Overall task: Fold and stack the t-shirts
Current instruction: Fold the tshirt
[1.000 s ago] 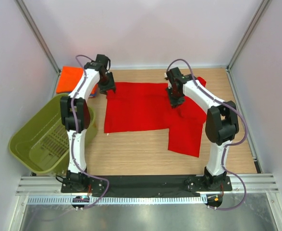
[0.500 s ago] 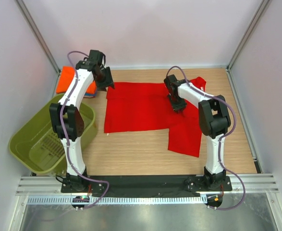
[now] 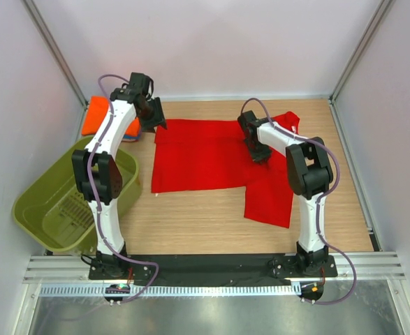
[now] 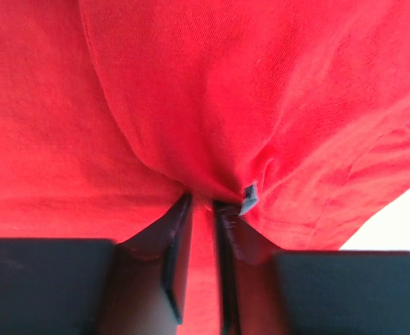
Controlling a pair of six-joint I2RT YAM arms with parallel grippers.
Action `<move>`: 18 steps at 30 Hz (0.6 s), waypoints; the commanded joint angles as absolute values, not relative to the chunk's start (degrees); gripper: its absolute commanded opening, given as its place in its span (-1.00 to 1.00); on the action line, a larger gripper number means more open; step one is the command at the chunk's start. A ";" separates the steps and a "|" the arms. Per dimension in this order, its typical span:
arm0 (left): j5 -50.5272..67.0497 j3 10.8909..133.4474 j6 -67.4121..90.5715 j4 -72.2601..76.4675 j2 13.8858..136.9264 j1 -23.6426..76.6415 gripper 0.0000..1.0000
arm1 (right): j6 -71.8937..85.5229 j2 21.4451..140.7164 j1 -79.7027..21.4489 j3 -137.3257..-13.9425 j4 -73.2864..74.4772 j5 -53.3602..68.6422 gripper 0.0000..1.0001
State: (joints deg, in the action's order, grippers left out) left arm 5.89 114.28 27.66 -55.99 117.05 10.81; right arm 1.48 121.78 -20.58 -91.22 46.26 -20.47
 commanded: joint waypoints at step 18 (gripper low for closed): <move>6.68 113.82 27.33 -54.58 116.89 10.63 -0.03 | 1.41 122.17 -19.51 -98.52 48.60 -20.39 -0.68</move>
State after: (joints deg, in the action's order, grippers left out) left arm 5.89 113.97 27.66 -55.99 117.16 10.81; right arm 1.39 122.41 -19.84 -94.78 48.34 -20.49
